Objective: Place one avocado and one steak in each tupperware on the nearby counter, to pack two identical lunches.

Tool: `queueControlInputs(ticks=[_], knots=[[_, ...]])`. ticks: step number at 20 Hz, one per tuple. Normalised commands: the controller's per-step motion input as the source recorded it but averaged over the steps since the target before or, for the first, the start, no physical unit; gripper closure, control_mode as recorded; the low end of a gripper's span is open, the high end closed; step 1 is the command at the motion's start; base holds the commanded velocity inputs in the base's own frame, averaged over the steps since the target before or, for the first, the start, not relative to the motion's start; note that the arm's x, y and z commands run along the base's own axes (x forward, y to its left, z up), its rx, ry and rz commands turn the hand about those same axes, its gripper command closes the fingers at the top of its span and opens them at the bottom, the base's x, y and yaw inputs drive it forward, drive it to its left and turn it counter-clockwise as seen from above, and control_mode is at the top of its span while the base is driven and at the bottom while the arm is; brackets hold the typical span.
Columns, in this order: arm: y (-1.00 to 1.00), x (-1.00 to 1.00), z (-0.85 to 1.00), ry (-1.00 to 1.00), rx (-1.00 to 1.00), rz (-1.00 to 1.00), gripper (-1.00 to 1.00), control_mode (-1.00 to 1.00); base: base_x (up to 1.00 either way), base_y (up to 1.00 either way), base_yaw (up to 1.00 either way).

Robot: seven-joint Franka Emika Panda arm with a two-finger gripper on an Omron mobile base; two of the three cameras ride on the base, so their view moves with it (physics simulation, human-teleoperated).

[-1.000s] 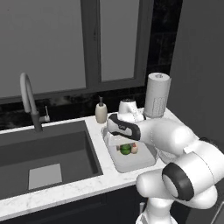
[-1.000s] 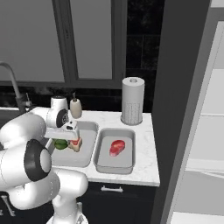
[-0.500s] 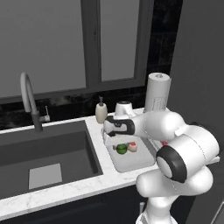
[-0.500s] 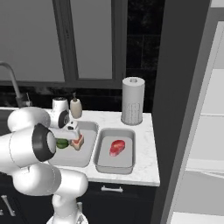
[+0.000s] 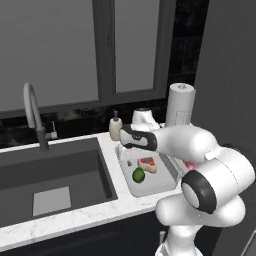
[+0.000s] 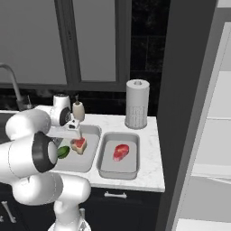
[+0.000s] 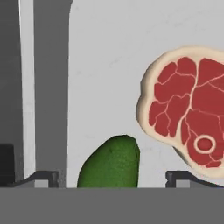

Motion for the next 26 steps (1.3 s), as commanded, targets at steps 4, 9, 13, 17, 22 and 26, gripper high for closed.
queueControlInputs(ticks=[4, 9, 13, 17, 22, 26], knots=[[-0.01, -0.45, 0.94, -0.05, 0.00, 0.00, -1.00, -1.00, 0.00, 0.00, 0.00], [-0.09, -0.99, 0.97, -0.08, 0.00, -0.06, -1.00, -1.00, 0.00, 0.00, 0.00], [-0.28, -1.00, 0.83, -0.08, 0.01, -0.06, -1.00, -1.00, 0.00, 0.00, 0.00], [-0.16, -1.00, 0.46, -0.22, 0.00, -0.02, -1.00, -1.00, 0.00, 0.00, 0.00], [-0.02, -0.40, 0.01, -0.14, 0.00, 0.00, -1.00, 1.00, -0.60, -0.08, 0.00], [0.00, 0.00, 0.00, 0.00, 0.00, 0.00, -1.00, 1.00, -1.00, -0.36, 0.00]])
